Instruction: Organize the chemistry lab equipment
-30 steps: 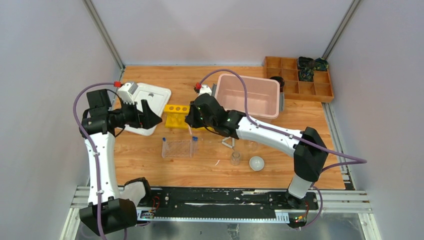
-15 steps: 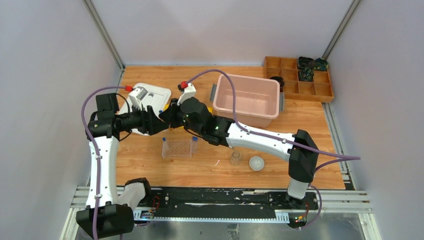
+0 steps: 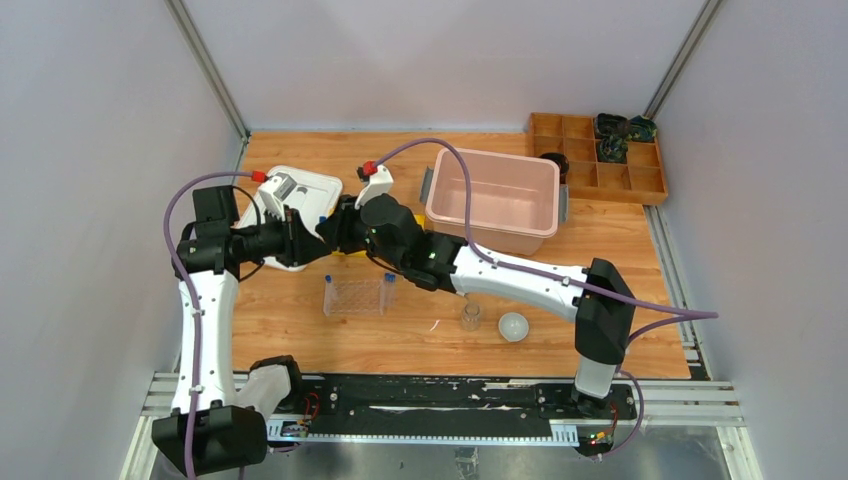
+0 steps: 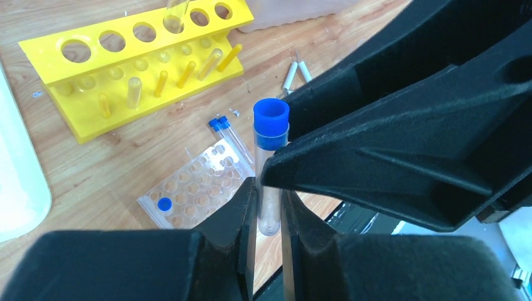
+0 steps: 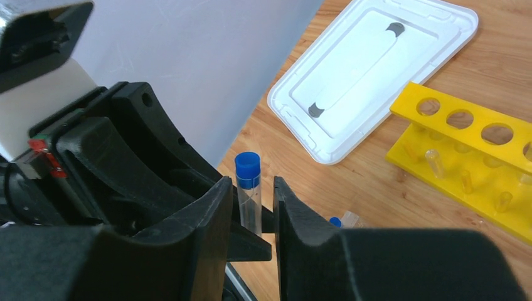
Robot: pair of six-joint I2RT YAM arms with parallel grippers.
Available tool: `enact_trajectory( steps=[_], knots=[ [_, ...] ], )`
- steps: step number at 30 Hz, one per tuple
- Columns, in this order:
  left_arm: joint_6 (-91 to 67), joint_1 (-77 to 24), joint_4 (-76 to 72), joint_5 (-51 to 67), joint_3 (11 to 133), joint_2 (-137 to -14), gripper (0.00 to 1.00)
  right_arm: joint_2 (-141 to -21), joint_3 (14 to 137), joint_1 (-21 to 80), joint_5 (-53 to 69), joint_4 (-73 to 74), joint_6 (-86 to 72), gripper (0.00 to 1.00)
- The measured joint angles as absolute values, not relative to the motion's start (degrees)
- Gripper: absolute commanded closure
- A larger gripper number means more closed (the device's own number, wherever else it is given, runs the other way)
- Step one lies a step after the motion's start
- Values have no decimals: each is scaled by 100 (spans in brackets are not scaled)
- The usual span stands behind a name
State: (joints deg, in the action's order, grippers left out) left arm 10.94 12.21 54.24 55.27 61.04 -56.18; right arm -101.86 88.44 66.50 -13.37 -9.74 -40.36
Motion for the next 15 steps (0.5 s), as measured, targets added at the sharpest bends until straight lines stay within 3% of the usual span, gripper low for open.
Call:
enact_trajectory(
  steps=[5,15],
  knots=[
    [1208,1210,5439,5533,6104,-5614,93,-10294,9271,6517,-1155,-226,-4042,52],
    [1393,1175,5446,5533,6104,-5577,94,-10748,10567,6136,-104,1066,-3765,55]
  ],
)
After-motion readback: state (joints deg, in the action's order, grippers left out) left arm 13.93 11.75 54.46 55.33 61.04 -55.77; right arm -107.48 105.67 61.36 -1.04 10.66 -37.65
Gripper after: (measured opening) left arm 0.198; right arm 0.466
